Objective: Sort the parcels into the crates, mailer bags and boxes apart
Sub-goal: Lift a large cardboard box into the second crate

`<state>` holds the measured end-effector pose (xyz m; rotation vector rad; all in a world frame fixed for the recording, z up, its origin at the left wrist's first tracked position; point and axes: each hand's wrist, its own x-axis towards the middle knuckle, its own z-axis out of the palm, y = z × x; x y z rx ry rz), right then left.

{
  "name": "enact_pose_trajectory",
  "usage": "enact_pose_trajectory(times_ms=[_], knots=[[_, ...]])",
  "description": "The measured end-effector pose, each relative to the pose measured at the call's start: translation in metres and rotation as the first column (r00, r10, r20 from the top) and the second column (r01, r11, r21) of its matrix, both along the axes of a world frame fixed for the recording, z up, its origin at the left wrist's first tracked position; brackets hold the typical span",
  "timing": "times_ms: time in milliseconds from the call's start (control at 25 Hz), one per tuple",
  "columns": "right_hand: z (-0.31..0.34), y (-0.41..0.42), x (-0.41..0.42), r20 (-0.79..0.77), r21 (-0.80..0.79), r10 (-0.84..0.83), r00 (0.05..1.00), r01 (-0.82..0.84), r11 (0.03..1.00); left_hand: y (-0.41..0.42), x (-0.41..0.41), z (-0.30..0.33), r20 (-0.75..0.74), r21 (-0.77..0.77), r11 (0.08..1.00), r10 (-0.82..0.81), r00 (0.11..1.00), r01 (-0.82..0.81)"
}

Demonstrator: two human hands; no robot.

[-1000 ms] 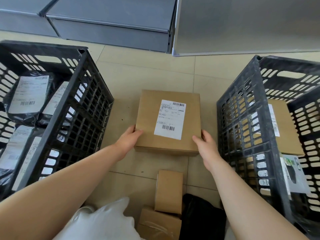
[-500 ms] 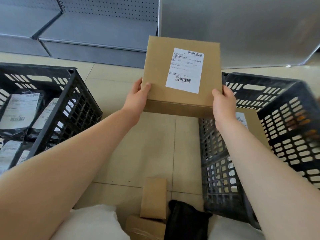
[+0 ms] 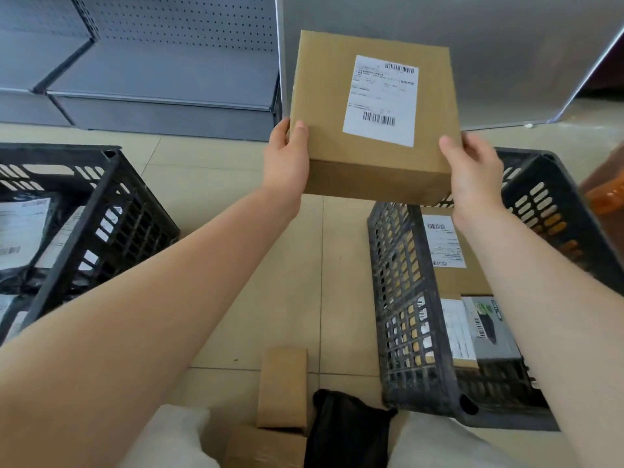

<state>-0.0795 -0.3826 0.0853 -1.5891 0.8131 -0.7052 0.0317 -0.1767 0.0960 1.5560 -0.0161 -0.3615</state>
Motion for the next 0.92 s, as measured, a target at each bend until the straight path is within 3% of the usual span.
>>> enact_pose_trajectory(times_ms=[280, 520, 720, 840, 920], knots=[[0.014, -0.054, -0.045, -0.028, 0.131, -0.113, 0.993, 0.116, 0.985, -0.047, -0.054, -0.001, -0.047, -0.023, 0.980, -0.199, 0.979, 0.198], [-0.004, -0.095, -0.113, -0.043, 0.235, -0.301, 0.953, 0.302, 0.924, -0.081, -0.097, -0.018, -0.091, -0.008, 0.866, -0.498, 0.862, 0.499], [-0.026, -0.164, -0.168, -0.055, 0.220, -0.423, 0.905, 0.424, 0.879, -0.093, -0.118, -0.024, -0.101, 0.042, 0.764, -0.638, 0.763, 0.644], [-0.040, -0.191, -0.188, -0.093, 0.133, -0.418, 0.904, 0.427, 0.894, -0.095, -0.121, -0.034, -0.110, 0.065, 0.771, -0.626, 0.772, 0.634], [-0.032, -0.160, -0.185, -0.167, 0.076, -0.389, 0.906, 0.405, 0.911, -0.094, -0.118, -0.041, -0.123, 0.060, 0.789, -0.602, 0.789, 0.611]])
